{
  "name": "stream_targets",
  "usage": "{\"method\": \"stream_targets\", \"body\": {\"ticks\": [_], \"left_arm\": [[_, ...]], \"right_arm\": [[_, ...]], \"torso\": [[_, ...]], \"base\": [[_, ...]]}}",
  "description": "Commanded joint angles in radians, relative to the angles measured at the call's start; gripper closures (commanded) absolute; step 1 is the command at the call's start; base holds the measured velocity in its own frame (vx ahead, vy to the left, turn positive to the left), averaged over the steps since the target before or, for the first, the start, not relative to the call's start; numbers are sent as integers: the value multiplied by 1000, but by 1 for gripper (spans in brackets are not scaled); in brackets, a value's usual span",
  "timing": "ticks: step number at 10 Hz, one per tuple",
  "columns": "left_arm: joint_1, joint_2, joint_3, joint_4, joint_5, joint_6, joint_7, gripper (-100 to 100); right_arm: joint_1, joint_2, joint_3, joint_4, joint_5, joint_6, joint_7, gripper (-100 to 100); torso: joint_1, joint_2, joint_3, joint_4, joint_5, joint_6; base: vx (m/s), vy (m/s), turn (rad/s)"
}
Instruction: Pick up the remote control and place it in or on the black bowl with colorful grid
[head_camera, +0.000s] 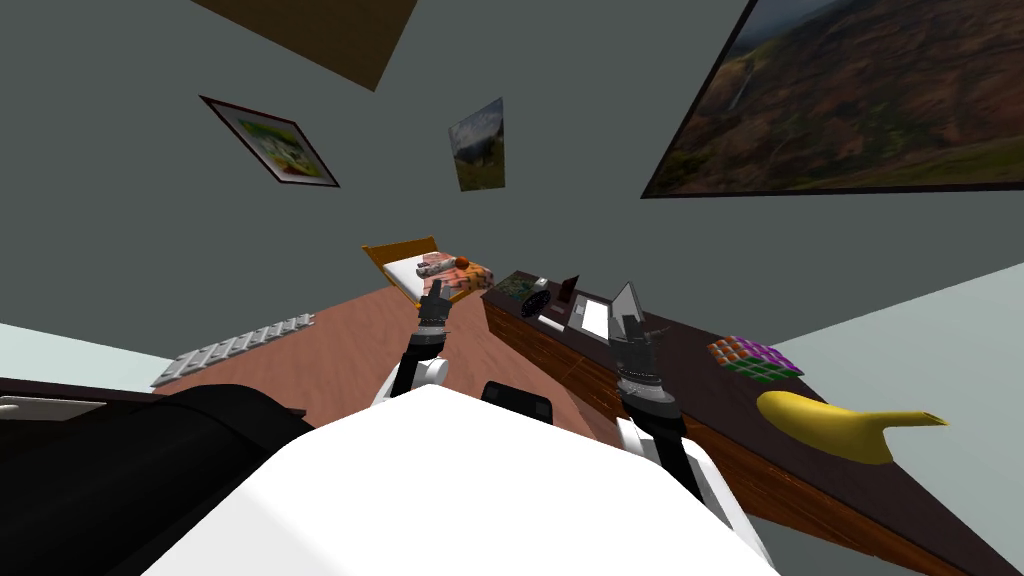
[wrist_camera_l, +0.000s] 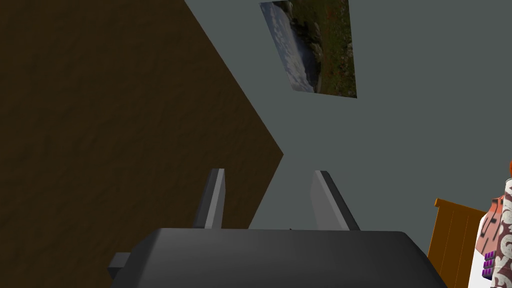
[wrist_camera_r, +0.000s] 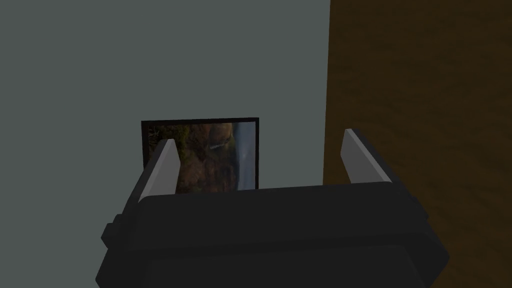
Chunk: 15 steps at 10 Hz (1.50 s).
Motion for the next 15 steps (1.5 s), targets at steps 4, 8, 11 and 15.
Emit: {"method": "stream_targets", "body": {"ticks": [4,8,11,15], "left_arm": [[0,0,0,0,0,0,0,0],[0,0,0,0,0,0,0,0],[0,0,0,0,0,0,0,0],[0,0,0,0,0,0,0,0]], "right_arm": [[13,-29,-8,71,28,-14,13,-100],[13,-29,-8,71,28,-14,13,-100],[6,-69,1,100,53,-31,-23,-100],[-7,-155,44,188,107,-54,-69,-100]], "torso": [[-2,-1,-1,0,0,0],[-2,-2,-1,0,-1,0],[-2,-2,-1,0,-1,0],[16,4,2,1,4,0]], "base": [[-10,14,40],[-1,2,6],[-9,47,36],[-78,283,55]]}}
